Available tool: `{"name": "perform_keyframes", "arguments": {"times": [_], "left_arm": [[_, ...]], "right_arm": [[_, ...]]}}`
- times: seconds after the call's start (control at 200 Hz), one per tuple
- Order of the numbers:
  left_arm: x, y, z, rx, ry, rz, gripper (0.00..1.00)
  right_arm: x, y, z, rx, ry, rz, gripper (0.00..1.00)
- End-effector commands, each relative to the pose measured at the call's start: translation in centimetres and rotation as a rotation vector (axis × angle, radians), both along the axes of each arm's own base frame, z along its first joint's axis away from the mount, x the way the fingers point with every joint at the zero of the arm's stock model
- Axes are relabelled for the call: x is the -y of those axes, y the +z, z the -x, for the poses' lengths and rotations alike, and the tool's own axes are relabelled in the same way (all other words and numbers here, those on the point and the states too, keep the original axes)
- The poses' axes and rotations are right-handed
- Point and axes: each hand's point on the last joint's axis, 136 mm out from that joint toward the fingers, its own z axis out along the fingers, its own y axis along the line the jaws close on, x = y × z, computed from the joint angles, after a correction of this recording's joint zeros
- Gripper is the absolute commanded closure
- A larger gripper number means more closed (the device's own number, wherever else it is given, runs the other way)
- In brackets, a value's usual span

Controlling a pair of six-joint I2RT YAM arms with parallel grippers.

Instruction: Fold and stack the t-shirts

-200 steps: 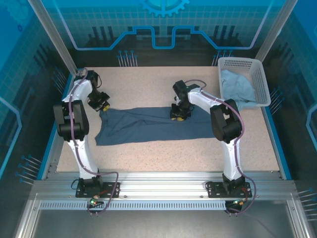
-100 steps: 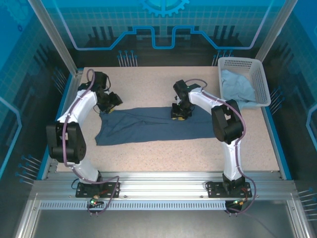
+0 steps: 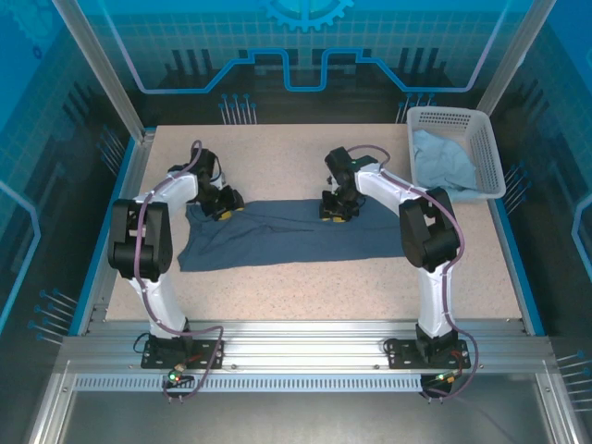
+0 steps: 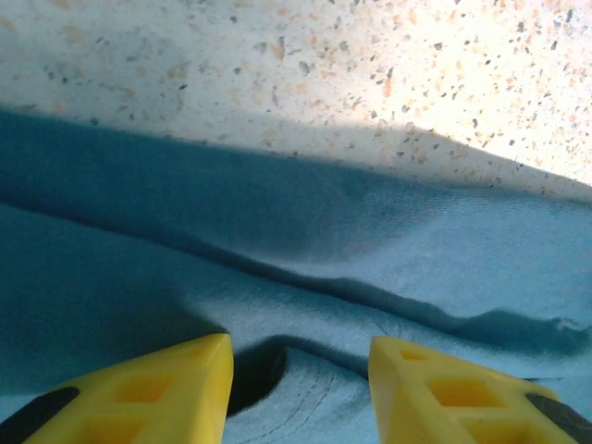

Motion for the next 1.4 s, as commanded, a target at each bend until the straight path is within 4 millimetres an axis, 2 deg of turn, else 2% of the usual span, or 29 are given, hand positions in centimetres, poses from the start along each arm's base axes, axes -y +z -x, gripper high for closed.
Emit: {"name": "perform_keyframes", "arguments": {"times": [0.0, 0.08, 0.215, 0.38, 0.48, 0.675, 0.78, 1.015, 1.08, 1.115, 1.17, 1.2, 1.311, 1.396], "left_arm": [[0.9, 0.2, 1.0, 0.018, -0.057, 0.021, 0.61], [0.9, 0.1, 1.7, 0.005, -0.057, 0.013, 0.69], [0.9, -0.2, 2.7, -0.010, -0.052, 0.010, 0.74], [1.4, 1.5, 3.2, 0.034, -0.034, 0.018, 0.88], [2.1, 2.4, 4.2, 0.036, -0.026, 0.033, 0.91], [3.4, 2.1, 6.7, -0.003, -0.016, 0.060, 0.99], [4.0, 2.1, 7.8, -0.014, -0.021, 0.057, 0.99], [5.0, 0.2, 10.2, -0.069, -0.046, 0.034, 0.99], [5.1, -0.1, 10.4, -0.081, -0.042, 0.039, 0.95], [5.4, -0.3, 10.5, -0.088, -0.040, 0.049, 0.87], [5.7, -0.5, 10.8, -0.107, -0.038, 0.058, 0.67], [5.7, -0.6, 11.0, -0.118, -0.034, 0.058, 0.62], [5.6, -0.2, 11.4, -0.122, 0.002, 0.049, 0.58], [5.2, 0.5, 11.3, -0.100, 0.036, 0.037, 0.61]], "right_arm": [[-0.5, 0.7, 0.8, 0.001, 0.013, -0.019, 0.66], [-0.6, 0.5, 0.8, -0.003, 0.014, -0.018, 0.66], [-0.6, 0.5, 0.7, -0.004, 0.014, -0.021, 0.66], [-0.7, 0.6, 0.5, -0.002, 0.015, -0.018, 0.66], [-0.6, 0.5, 0.6, -0.003, 0.015, -0.016, 0.66], [-0.5, 0.2, 0.9, -0.010, 0.017, -0.014, 0.66], [-0.4, 0.1, 1.0, -0.014, 0.018, -0.009, 0.66], [-0.3, 0.0, 1.1, -0.017, 0.017, -0.007, 0.67], [-0.3, 0.1, 1.1, -0.016, 0.019, -0.007, 0.67], [-0.3, 0.0, 1.2, -0.017, 0.021, -0.006, 0.66], [-0.3, 0.0, 1.2, -0.017, 0.022, -0.006, 0.67], [-0.3, 0.0, 1.2, -0.019, 0.022, -0.006, 0.66], [-0.2, 0.1, 1.3, -0.016, 0.020, -0.005, 0.67], [-0.2, 0.1, 1.3, -0.017, 0.019, -0.005, 0.67]]}}
